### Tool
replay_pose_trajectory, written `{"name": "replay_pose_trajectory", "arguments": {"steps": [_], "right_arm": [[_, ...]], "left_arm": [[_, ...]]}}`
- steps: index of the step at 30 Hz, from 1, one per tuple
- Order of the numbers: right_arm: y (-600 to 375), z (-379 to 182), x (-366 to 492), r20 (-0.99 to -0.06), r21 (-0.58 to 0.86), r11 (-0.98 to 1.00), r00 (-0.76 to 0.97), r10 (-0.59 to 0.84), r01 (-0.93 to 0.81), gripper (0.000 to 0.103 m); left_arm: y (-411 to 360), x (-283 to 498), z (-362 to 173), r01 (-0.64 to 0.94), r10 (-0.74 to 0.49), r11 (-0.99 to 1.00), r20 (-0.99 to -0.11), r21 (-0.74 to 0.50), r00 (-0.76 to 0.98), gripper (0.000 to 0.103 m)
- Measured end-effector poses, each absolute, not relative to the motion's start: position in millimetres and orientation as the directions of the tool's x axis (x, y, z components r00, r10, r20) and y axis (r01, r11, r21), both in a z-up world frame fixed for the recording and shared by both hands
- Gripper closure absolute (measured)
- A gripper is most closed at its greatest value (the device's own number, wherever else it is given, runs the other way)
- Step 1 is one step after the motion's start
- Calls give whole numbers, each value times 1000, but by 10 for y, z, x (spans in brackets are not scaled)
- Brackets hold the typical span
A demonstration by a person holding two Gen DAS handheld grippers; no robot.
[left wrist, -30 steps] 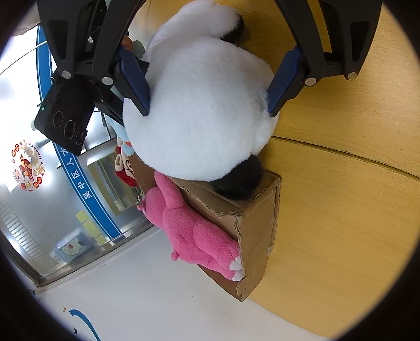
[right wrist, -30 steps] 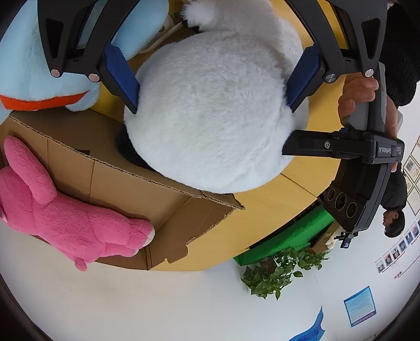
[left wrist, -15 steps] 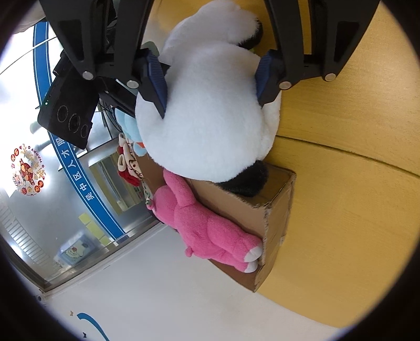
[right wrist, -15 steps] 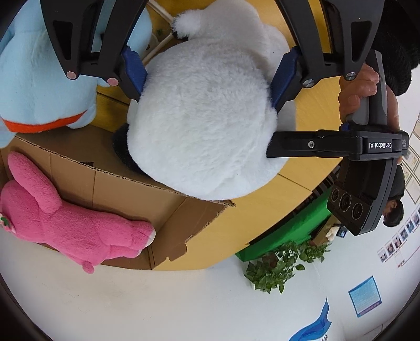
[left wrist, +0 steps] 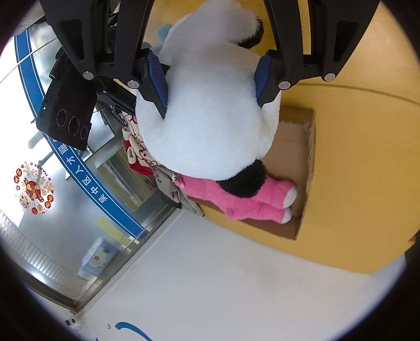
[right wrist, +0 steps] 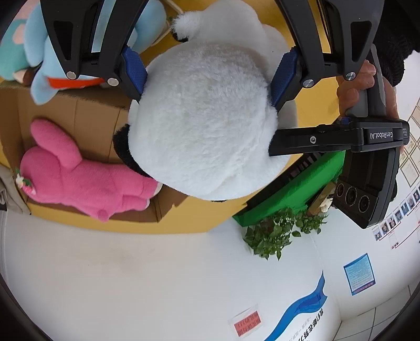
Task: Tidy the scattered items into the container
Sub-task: 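Lift the white panda and carry it over the box with both grippers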
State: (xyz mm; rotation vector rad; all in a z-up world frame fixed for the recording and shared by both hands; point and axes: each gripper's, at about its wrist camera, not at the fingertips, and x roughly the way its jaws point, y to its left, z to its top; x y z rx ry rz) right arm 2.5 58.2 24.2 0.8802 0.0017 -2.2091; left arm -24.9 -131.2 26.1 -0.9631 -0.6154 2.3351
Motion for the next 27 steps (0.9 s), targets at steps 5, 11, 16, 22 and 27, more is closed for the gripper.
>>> {"name": "replay_pose_trajectory", "arguments": {"steps": [5, 11, 16, 22, 27], "right_arm": [[615, 523, -59, -570, 214, -736, -529, -628, 642, 17], [613, 794, -198, -548, 181, -741, -560, -622, 646, 17], [614, 981, -350, -534, 177, -743, -571, -623, 646, 17], [556, 1149, -526, -536, 154, -746, -579, -614, 648, 17], [543, 1173, -680, -539, 151, -748, -581, -610, 646, 17]], "left_arm": [[-1262, -396, 506, -334, 630, -753, -474, -567, -615, 47], [-1223, -534, 784, -359, 626, -758, -451, -545, -636, 47], [-1194, -651, 959, -361, 617, -764, -443, -534, -651, 47], [-1214, -812, 1093, -359, 606, -772, -438, -525, -663, 47], [-1227, -944, 1100, -353, 601, -777, -444, -522, -665, 47]]}}
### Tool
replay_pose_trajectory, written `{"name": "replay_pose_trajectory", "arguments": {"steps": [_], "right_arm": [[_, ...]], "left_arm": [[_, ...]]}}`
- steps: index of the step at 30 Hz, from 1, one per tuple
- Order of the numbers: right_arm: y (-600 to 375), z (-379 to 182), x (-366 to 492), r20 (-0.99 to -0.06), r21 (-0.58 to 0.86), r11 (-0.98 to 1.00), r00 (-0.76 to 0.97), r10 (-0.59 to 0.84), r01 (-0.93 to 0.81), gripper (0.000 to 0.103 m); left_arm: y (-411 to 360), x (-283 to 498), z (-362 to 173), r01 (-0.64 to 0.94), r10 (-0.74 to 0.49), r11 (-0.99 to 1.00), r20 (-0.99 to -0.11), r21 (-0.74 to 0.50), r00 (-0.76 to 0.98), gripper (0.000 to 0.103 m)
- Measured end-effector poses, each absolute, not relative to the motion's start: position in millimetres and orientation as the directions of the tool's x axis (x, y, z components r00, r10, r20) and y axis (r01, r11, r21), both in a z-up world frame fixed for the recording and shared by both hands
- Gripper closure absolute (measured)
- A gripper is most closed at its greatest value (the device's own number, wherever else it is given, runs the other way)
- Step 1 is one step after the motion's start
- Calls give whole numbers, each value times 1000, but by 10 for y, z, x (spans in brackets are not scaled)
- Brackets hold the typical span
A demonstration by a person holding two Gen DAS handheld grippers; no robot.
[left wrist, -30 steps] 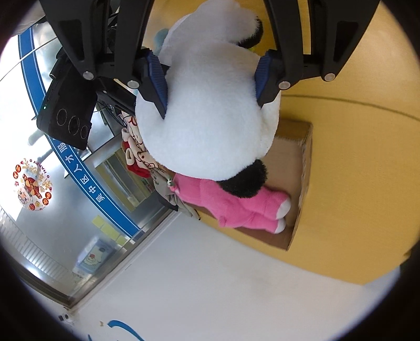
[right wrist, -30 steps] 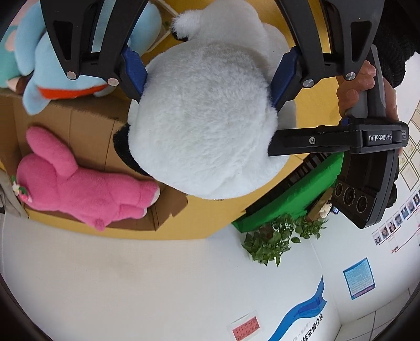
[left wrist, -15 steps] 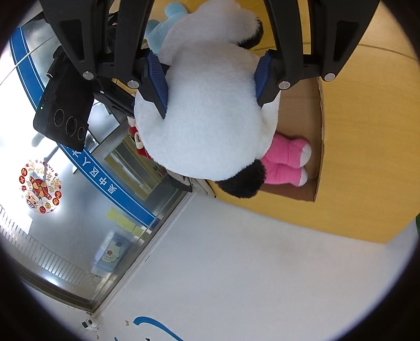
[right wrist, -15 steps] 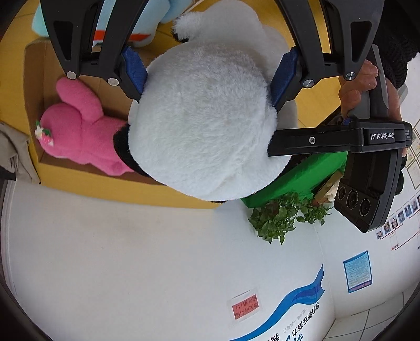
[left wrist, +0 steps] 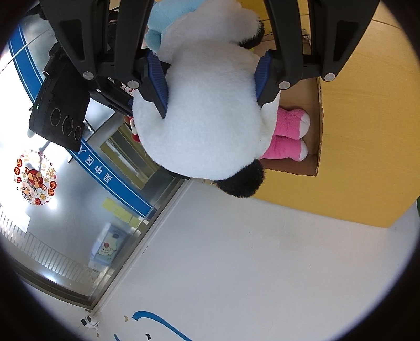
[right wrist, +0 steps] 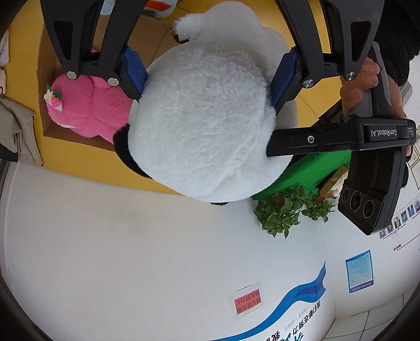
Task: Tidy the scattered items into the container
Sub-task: 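Lift the white panda and carry it over the box with both grippers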
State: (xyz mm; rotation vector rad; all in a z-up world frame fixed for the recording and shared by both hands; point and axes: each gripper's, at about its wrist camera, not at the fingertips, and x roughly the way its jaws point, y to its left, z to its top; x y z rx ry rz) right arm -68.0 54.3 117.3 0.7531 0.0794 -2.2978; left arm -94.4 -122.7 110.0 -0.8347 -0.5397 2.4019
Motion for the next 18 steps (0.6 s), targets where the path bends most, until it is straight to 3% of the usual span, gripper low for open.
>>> {"name": "replay_pose_trajectory", "arguments": {"steps": [18], "right_arm": [[546, 1199, -1086, -536, 163, -750, -581, -613, 641, 17]], "left_arm": [[-1220, -1293, 1194, -342, 584, -789, -451, -510, -675, 47]]}}
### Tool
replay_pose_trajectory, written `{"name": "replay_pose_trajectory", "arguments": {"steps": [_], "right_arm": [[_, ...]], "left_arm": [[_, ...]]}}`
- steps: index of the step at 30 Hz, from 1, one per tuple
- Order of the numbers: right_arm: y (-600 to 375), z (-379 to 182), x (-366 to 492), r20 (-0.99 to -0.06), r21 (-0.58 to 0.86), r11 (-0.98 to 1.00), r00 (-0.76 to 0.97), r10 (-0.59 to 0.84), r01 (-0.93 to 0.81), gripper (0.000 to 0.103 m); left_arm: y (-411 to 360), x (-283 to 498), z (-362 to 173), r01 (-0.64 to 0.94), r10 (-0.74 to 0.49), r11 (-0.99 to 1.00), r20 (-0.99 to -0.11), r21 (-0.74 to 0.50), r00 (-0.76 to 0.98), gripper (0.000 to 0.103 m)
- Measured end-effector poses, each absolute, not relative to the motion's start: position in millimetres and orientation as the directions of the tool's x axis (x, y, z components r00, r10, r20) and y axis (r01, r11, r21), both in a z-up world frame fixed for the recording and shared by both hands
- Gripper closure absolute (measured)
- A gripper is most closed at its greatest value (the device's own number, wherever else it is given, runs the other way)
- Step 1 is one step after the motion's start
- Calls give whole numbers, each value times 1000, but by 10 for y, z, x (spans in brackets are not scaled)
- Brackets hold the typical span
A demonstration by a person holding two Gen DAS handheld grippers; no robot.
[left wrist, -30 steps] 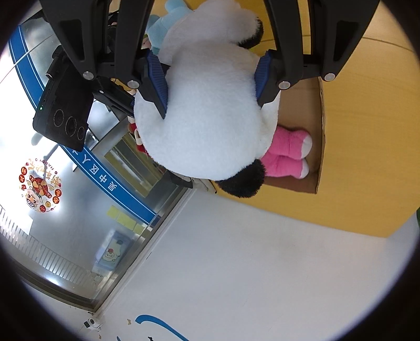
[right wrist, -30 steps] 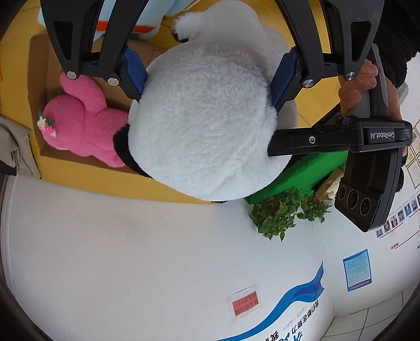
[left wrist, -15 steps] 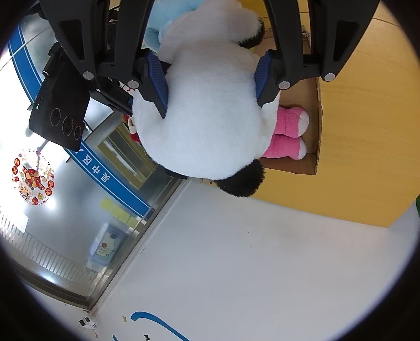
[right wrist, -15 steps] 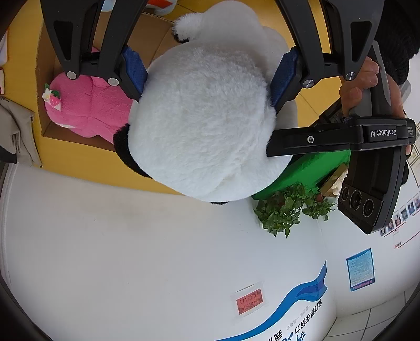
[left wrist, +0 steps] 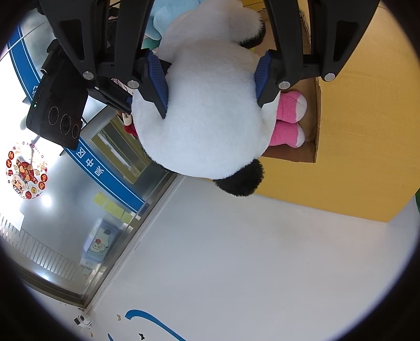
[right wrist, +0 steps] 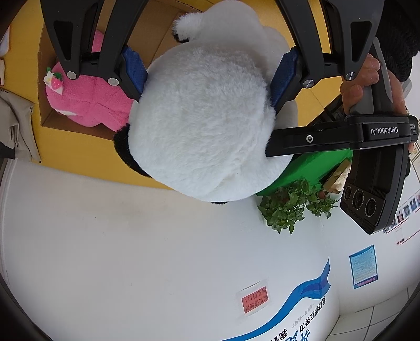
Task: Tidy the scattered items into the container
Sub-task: 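Lift the white panda and carry it over the box with both grippers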
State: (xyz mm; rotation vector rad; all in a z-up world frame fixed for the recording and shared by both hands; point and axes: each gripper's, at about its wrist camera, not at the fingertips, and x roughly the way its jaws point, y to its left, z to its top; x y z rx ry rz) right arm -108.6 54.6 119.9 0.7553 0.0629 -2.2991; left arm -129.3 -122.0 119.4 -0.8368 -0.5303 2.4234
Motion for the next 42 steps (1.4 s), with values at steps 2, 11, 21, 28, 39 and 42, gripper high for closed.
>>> {"name": "replay_pose_trajectory", "arguments": {"steps": [2, 11, 21, 28, 39, 42], "right_arm": [[545, 1201, -1122, -539, 159, -752, -582, -609, 640, 17], [507, 1127, -1319, -568, 150, -753, -568, -596, 640, 17], [537, 1037, -1444, -585, 157, -755, -556, -590, 636, 17], [578, 954, -1547, -599, 160, -760, -550, -582, 630, 17], [518, 781, -1694, -623, 177, -763, -529, -576, 622, 17], [519, 711, -1744, -630, 186, -762, -520, -577, 620, 17]], "left_arm": [[-1223, -1337, 1177, -340, 586, -787, -454, -514, -671, 47], [-1233, -1497, 1082, -310, 571, -797, -481, -518, -665, 47], [-1186, -1624, 986, -304, 569, -801, -501, -515, -652, 47], [-1155, -1690, 904, -293, 566, -804, -515, -517, -644, 47], [-1155, -1829, 719, -261, 556, -810, -545, -526, -628, 47], [-1160, -1868, 655, -251, 554, -811, -554, -529, -622, 47]]}}
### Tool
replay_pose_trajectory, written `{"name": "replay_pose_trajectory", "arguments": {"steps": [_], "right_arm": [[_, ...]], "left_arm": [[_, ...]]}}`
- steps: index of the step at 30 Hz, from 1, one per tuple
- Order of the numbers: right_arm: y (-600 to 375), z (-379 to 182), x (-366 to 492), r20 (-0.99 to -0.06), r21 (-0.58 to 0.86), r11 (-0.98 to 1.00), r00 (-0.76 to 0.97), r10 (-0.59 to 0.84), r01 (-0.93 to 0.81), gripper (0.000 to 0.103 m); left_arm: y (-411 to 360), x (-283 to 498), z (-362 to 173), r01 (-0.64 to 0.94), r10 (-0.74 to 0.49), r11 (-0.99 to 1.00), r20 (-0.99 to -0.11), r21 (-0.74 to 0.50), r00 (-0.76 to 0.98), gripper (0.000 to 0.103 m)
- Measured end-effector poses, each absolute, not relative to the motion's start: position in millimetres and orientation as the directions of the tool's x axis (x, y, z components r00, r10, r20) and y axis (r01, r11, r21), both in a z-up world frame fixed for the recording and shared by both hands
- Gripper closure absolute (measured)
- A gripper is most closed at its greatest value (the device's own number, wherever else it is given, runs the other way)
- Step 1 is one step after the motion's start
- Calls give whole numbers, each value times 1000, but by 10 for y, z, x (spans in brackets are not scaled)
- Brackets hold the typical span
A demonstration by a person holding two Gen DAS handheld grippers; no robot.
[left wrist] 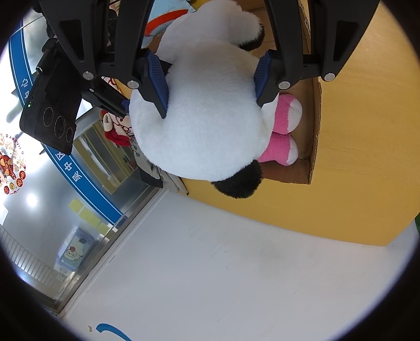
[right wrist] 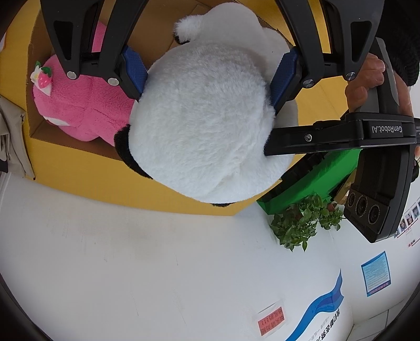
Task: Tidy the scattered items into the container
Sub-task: 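Lift the white panda and carry it over the box with both grippers, then lower the white panda into the box beside the pink bear and release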
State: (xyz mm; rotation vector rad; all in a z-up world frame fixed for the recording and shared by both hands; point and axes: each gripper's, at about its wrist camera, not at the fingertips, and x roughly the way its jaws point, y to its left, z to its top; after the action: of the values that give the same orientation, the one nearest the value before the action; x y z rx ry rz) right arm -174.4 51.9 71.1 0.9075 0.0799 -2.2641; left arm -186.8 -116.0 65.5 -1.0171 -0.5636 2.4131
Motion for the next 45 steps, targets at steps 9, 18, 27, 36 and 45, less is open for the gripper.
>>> {"name": "replay_pose_trajectory", "arguments": {"steps": [9, 18, 27, 36, 45], "right_arm": [[498, 585, -1817, -652, 196, -769, -504, -566, 609, 17], [557, 333, -1977, -683, 224, -772, -469, -560, 594, 17], [476, 92, -2060, -713, 268, -760, -409, -570, 591, 17], [300, -157, -2117, -744, 291, -750, -352, -567, 594, 17], [233, -289, -2146, -757, 328, -739, -304, -578, 588, 17]], "left_arm": [[-1146, -1956, 494, -233, 556, -809, -571, -540, -604, 47], [-1106, -2053, 271, -191, 537, -821, -613, -538, -579, 47], [-1153, -2049, 86, -132, 497, -842, -655, -524, -569, 47], [-1277, -2032, -111, -70, 457, -860, -704, -505, -544, 47], [-1348, -1997, -210, -38, 423, -878, -734, -478, -531, 47]]}}
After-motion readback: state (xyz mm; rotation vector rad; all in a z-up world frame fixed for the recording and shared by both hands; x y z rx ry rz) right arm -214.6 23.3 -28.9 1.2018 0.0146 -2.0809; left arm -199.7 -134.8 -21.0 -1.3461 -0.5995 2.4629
